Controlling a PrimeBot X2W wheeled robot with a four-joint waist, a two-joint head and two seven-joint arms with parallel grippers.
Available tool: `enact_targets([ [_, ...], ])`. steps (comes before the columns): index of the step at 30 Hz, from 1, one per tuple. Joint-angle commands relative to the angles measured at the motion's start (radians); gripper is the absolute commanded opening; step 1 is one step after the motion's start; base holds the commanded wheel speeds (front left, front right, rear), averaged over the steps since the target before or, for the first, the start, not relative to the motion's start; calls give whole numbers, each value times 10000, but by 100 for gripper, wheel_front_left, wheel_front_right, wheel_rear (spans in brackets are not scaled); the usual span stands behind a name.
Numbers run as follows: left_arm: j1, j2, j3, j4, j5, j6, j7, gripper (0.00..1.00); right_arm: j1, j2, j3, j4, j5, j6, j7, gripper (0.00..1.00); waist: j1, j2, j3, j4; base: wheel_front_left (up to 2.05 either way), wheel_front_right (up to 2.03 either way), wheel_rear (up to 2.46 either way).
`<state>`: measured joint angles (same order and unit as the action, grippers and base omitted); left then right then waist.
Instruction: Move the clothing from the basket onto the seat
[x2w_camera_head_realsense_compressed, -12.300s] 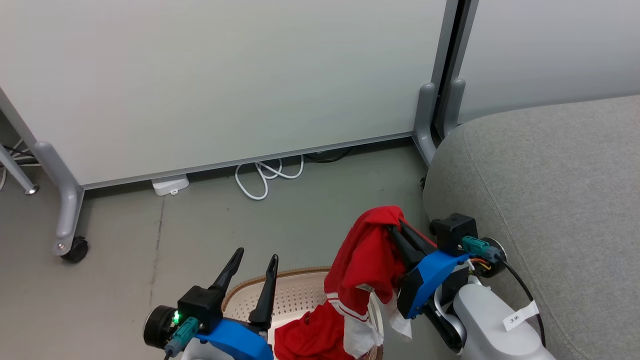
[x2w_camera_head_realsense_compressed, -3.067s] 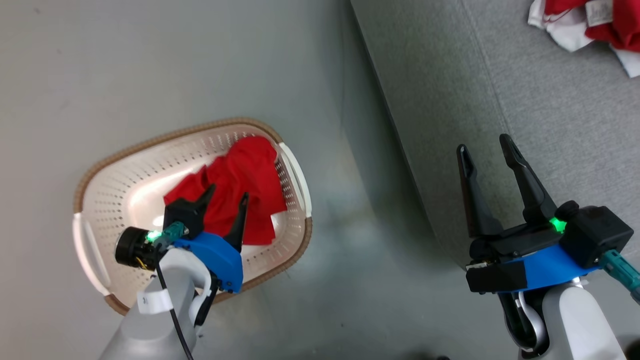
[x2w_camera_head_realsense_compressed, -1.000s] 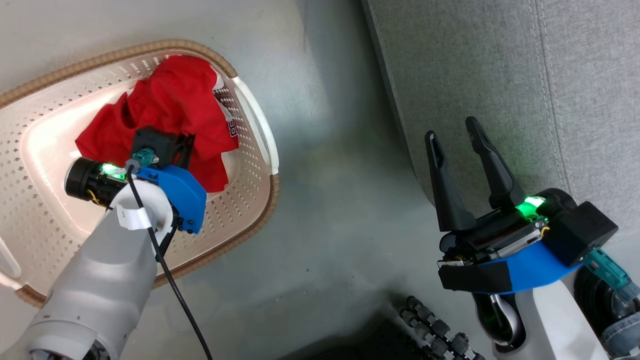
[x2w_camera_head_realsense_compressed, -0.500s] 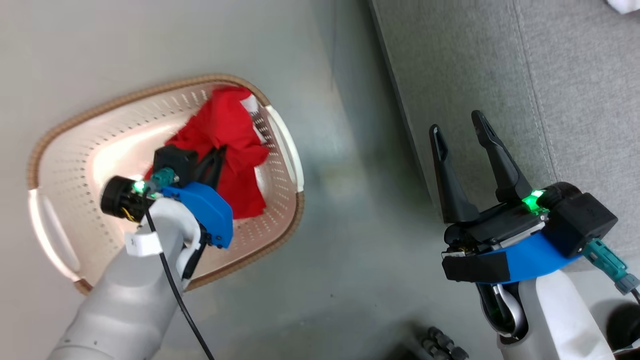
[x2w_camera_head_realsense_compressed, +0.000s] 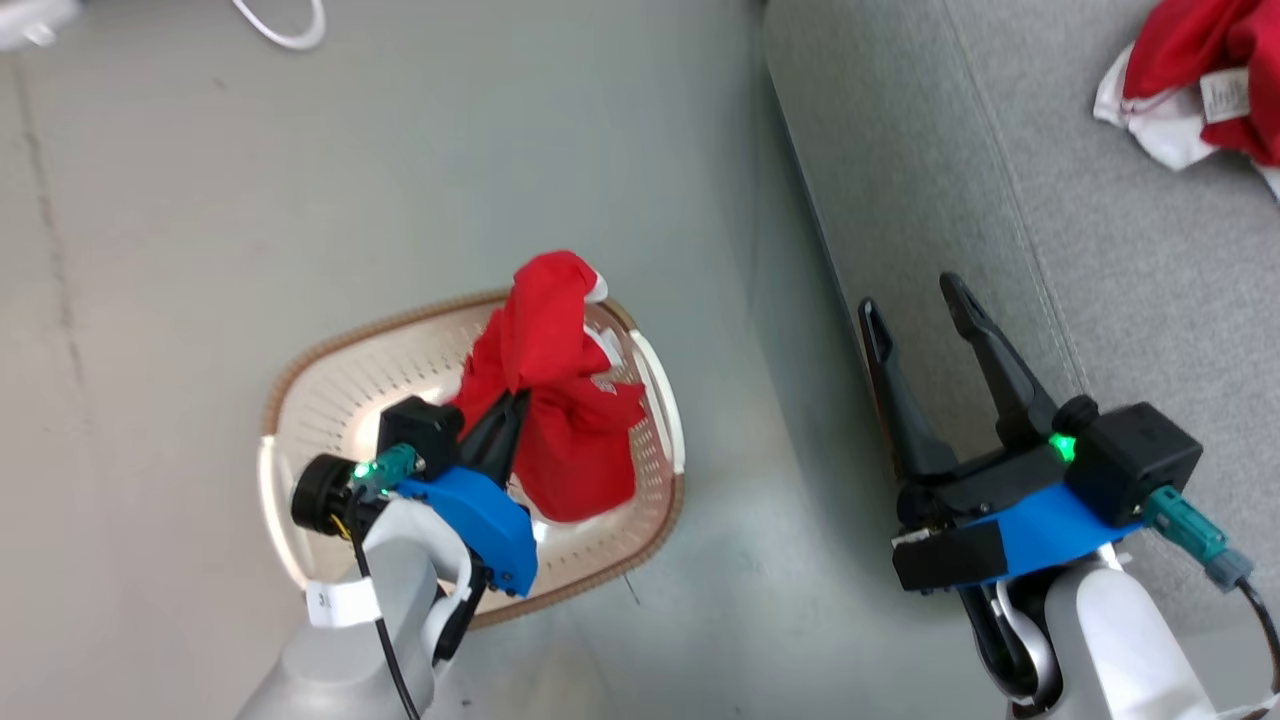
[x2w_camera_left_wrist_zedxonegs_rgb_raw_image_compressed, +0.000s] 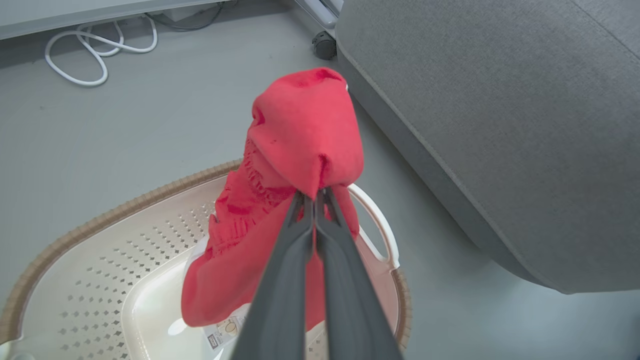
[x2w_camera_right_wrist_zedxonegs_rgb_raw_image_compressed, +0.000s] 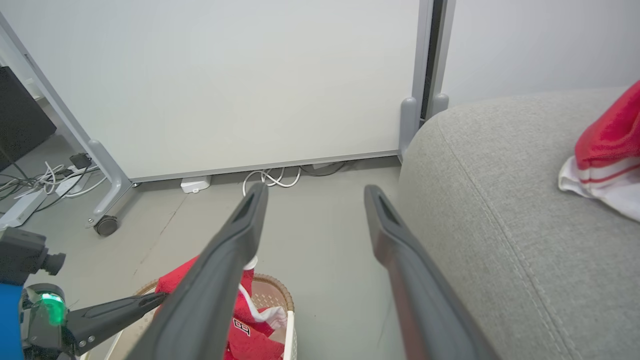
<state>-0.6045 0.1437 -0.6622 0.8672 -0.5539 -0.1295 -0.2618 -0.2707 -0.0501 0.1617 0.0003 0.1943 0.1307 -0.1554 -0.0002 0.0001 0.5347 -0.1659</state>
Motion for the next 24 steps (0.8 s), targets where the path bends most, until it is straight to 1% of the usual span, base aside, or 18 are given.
enact_targets([
  [1,220,-54,47,-100,72,-10,-46,0,225,-4,-61,57,-77,1,83,100,2,-1,-952,576,0,0,0],
  [8,903,-281,206,-581,294,-10,-46,0,847,-4,-231,163,-119,1,470,100,2,-1,-2451,1066,0,0,0],
  [15,1245,-369,-184,-1062,369,-11,-46,0,1384,-4,-170,289,59,1,650,100,2,-1,-3795,1308,0,0,0],
  [19,1049,-364,-936,-1142,43,-11,-46,0,1586,-4,-73,346,177,1,761,100,2,-1,-4291,1400,0,0,0],
  [24,527,-320,-1844,-1181,-691,-11,26,0,1846,-4,27,467,367,1,807,100,2,-1,-4826,1516,0,0,0],
])
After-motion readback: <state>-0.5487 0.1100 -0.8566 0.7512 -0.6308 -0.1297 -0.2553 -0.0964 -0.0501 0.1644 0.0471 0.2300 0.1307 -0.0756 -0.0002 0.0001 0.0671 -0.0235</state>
